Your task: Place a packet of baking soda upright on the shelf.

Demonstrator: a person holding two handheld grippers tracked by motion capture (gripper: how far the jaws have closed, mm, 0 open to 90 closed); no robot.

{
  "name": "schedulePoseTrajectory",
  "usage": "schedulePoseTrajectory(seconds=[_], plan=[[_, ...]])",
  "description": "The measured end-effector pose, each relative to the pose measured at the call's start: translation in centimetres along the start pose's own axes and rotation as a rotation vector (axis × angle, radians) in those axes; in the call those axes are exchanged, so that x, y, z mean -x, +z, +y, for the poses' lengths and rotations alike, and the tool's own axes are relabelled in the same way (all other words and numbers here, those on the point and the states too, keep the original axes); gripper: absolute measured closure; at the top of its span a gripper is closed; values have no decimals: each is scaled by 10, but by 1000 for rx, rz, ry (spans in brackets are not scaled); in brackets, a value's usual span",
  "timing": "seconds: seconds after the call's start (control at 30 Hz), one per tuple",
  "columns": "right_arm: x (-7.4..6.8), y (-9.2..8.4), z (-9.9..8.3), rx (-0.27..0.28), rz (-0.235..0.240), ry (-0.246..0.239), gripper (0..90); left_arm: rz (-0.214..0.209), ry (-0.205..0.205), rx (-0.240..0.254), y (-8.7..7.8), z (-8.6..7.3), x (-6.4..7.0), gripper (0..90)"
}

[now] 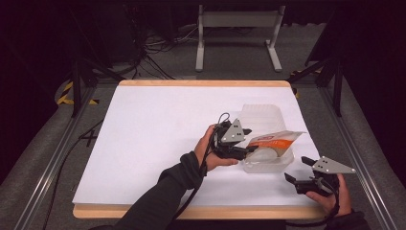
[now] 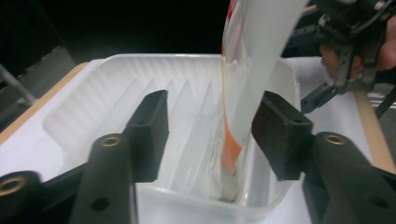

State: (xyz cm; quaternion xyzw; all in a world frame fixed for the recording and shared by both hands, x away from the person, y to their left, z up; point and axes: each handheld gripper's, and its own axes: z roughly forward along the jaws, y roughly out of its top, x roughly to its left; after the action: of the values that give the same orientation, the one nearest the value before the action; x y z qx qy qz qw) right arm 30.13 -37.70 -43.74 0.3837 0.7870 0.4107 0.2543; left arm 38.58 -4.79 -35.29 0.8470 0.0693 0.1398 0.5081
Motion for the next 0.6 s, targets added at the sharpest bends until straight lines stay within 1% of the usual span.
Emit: schedulePoseTrajectory(seconds=[0.03, 0.07, 0.13, 0.2, 0.23, 0.3, 0.4, 0.43, 0.47, 0.5, 0.57, 0.6], plan=[[0, 0, 0, -1, 0, 0, 108, 3, 2, -2, -2, -1, 0, 428], [0, 0, 0, -1, 1, -1, 107, 17, 13, -12, -5, -3, 0, 412], [0, 0, 0, -1, -1, -1, 107, 25, 11, -15, -6, -5, 0, 395], [0, -1, 0, -1, -3, 0, 107, 36, 11, -29, -11, -10, -1, 359], [0, -1, 0, -1, -3, 1, 107, 53, 4, -36, -13, -12, -1, 349], [0, 0, 0, -3, -4, -3, 107, 73, 13, -62, -18, -18, -3, 311], [-1, 0, 0, -4, -1, -7, 107, 80, 12, -71, -22, -22, -5, 287], [-1, 0, 0, -4, -2, -7, 107, 95, 11, -87, -25, -27, -7, 280], [-1, 0, 0, -3, -1, -7, 106, 101, 11, -98, -27, -28, -8, 266], [-1, 0, 0, -3, -1, -7, 106, 101, 11, -98, -27, -28, -8, 251], [-1, 0, 0, -3, -2, -6, 106, 108, 7, -109, -30, -32, -10, 249], [-1, 0, 1, -1, -2, -8, 106, 113, 14, -113, -32, -34, -11, 243]])
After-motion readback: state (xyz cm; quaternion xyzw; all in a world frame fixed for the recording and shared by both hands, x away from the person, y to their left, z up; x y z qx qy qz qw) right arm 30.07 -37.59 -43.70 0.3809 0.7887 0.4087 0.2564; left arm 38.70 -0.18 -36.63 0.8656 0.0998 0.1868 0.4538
